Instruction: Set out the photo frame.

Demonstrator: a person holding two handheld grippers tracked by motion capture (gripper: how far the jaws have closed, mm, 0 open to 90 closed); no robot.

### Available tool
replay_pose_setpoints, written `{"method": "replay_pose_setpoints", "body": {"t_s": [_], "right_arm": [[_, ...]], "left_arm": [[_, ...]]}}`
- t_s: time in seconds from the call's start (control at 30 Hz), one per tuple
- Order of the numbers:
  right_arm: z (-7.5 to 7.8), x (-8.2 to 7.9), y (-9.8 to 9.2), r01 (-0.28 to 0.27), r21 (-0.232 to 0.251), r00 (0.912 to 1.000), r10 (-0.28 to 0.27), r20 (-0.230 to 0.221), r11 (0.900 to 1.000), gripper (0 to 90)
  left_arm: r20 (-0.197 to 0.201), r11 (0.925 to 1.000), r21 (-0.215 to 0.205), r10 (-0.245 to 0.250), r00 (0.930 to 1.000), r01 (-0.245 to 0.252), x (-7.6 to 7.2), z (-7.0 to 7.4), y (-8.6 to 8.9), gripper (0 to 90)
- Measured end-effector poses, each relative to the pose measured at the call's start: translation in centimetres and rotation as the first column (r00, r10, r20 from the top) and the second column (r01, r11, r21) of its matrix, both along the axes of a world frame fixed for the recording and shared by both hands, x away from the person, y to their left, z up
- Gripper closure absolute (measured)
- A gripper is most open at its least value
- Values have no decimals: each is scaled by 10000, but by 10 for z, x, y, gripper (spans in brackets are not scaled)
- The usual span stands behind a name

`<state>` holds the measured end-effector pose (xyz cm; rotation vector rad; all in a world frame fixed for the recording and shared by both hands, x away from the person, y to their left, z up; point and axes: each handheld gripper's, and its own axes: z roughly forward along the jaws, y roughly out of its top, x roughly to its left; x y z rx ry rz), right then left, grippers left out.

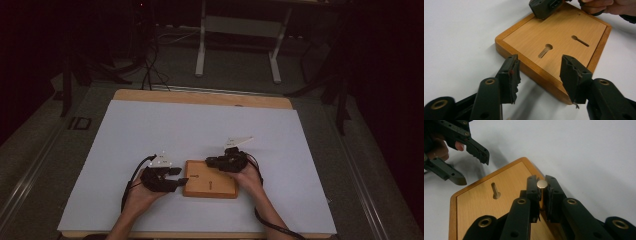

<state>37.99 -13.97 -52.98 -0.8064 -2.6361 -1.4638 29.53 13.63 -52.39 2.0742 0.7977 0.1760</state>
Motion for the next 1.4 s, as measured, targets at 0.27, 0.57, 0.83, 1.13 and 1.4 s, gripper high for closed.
{"method": "replay_pose_setpoints", "body": {"t_s": [0.27,0.57,0.83,1.13,1.4], "right_arm": [[2,6,0,-144,-37,9993,142,-333,9999,831],[3,11,1,-148,-70,9971,143,-745,9999,833],[4,16,1,-165,-114,9941,152,-1078,9998,835],[5,20,1,-196,-80,9898,183,-1412,9998,836],[6,24,2,-212,-161,9861,183,-1649,9996,837]], "left_arm": [[445,9991,144,-393,9982,387,-9,1,-5,415],[1092,9971,606,-530,9926,466,-18,1,-13,261],[1434,9931,1015,-739,9869,596,-23,0,-19,227],[1874,9768,2071,-933,9778,535,-28,-7,-33,169],[2186,9652,2602,-859,9720,268,-27,-11,-37,145]]}}
